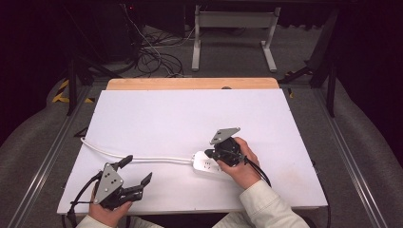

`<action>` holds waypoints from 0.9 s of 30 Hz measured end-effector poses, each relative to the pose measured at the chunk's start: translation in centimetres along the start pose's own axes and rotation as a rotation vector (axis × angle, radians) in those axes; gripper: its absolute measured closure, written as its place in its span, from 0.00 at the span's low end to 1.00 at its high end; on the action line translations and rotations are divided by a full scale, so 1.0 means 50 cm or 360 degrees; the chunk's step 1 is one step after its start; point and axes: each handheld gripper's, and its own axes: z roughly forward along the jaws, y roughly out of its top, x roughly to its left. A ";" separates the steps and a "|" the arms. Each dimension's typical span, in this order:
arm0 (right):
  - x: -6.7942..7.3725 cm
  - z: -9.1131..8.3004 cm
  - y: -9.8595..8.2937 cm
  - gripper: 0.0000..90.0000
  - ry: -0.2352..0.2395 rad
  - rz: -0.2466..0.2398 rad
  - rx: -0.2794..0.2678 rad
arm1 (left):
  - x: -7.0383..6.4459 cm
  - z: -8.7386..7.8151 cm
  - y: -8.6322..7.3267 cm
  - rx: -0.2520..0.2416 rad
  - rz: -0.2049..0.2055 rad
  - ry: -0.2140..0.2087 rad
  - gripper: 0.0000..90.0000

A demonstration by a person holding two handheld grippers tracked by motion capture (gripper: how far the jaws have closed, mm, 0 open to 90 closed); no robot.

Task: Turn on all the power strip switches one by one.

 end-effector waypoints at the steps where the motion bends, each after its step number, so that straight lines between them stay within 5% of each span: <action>1: 0.000 0.000 0.000 1.00 0.0000 0.0000 0.0000 | 0.000 0.000 0.000 0.0000 0.0000 0.0000 0.22; 11: -0.005 0.016 -0.006 1.00 -0.0011 0.0023 0.0071 | 0.000 0.001 0.000 0.0003 0.0001 -0.0001 0.22; 27: -0.007 0.021 -0.012 1.00 0.0019 0.0051 0.0057 | -0.001 0.000 0.000 0.0004 -0.0001 -0.0003 0.22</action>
